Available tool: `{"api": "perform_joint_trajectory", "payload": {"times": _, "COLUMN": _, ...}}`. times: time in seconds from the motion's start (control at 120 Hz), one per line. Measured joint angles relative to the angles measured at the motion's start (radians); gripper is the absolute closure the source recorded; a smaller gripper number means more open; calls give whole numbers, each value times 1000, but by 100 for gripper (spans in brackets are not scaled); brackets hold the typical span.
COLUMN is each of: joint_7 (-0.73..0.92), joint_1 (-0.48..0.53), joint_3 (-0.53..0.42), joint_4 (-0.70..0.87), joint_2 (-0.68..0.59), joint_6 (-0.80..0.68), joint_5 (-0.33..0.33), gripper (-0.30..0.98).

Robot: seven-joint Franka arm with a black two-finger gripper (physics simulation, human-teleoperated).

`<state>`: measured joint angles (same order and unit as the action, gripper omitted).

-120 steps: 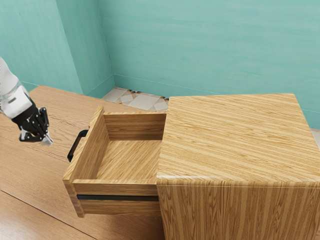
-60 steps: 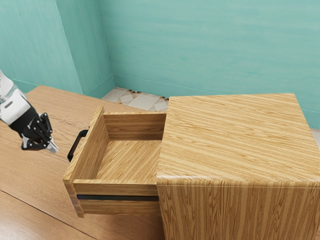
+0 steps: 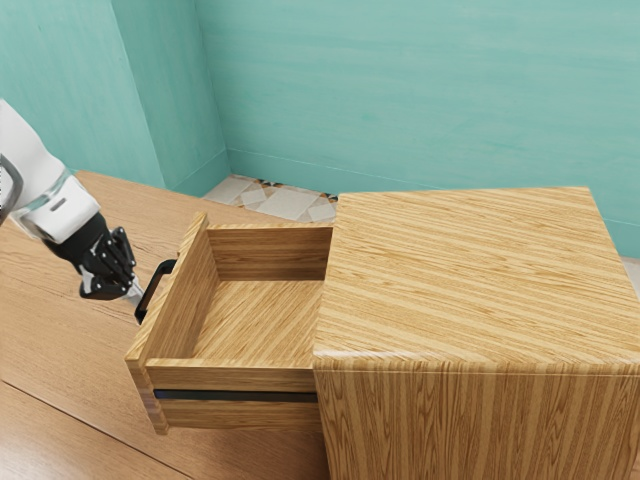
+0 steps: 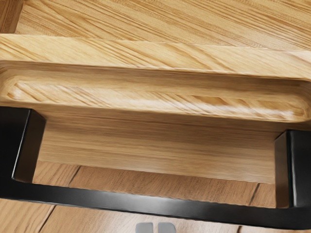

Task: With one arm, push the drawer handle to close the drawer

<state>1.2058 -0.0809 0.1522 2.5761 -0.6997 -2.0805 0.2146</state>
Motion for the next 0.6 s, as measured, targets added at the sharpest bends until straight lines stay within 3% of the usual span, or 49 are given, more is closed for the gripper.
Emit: {"api": "perform_joint_trajectory", "payload": {"times": 0.6, "joint_7": -37, "joint_1": -3, "joint_3": -79, "joint_4": -58, "joint_2": 126, "joint_6": -66, "joint_5": 57, "gripper": 79}}
